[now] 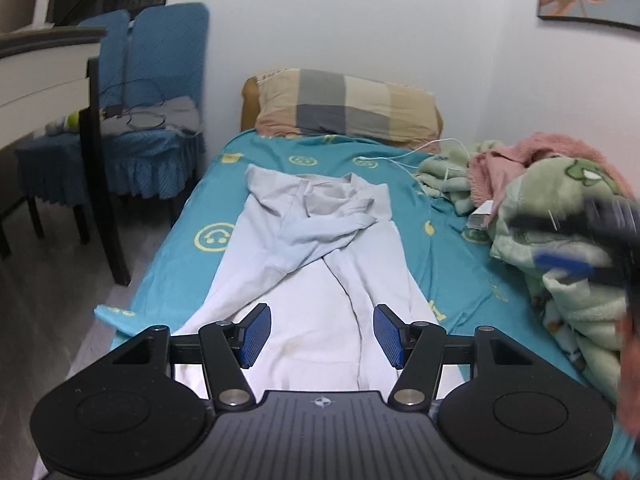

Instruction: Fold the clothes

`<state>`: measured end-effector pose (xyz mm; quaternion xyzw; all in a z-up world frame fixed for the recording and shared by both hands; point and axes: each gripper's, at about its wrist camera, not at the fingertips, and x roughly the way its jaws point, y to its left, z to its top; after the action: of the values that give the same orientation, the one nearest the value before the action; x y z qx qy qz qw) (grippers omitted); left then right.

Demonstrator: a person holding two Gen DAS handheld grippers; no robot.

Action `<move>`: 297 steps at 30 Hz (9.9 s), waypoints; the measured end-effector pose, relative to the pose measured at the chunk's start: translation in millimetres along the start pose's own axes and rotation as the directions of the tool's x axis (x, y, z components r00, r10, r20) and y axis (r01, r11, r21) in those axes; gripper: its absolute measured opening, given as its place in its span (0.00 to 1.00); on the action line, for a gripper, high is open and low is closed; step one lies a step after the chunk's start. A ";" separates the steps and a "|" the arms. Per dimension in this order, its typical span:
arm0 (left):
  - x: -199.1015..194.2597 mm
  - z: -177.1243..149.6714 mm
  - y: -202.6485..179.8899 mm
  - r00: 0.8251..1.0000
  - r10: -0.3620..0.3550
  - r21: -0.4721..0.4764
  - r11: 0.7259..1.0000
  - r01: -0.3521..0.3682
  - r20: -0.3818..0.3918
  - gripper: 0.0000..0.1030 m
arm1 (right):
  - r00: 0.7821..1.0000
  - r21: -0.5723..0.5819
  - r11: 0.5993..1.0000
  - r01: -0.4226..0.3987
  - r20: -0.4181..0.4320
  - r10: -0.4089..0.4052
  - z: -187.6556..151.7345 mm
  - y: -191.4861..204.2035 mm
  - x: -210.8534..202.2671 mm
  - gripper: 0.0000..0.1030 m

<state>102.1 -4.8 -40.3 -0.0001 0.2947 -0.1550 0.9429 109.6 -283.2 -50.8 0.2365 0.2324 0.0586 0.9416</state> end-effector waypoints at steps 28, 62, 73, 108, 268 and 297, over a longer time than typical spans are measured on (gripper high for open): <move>73.9 -25.4 66.4 0.999 -0.036 -0.106 0.994 0.036 -0.001 0.58 | 0.959 0.048 0.964 0.261 -0.132 -0.253 72.3 -65.1 311.3 0.05; 52.7 -25.6 19.3 1.000 0.010 -0.065 0.998 -0.009 0.027 0.62 | 0.992 -0.185 0.976 0.113 -0.039 -0.123 -24.9 35.6 -57.3 0.72; 142.0 18.1 28.9 0.999 -0.040 -0.126 0.991 0.038 -0.018 0.65 | 0.994 -0.125 0.988 0.088 -0.057 -0.096 -18.7 8.1 -38.9 0.72; 238.7 74.5 -50.1 0.971 -0.164 0.232 0.952 0.201 -0.172 0.02 | 0.990 0.120 0.988 0.097 -0.115 -0.083 -16.4 -59.2 14.1 0.72; 6.6 -94.9 66.5 0.707 -0.281 -0.231 0.958 0.169 -0.649 0.50 | 0.801 0.266 0.947 0.180 -0.599 0.017 -155.4 1.4 -28.6 0.47; -68.2 -37.0 63.2 0.802 -0.461 -0.345 0.875 0.340 -0.379 0.04 | 0.917 0.427 0.904 0.014 -0.365 0.158 -85.2 -9.3 -68.4 0.09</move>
<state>46.9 78.6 -38.8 -0.1505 0.5155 -0.3081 0.7853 9.4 -270.8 -93.6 0.4258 0.4138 0.0886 0.7997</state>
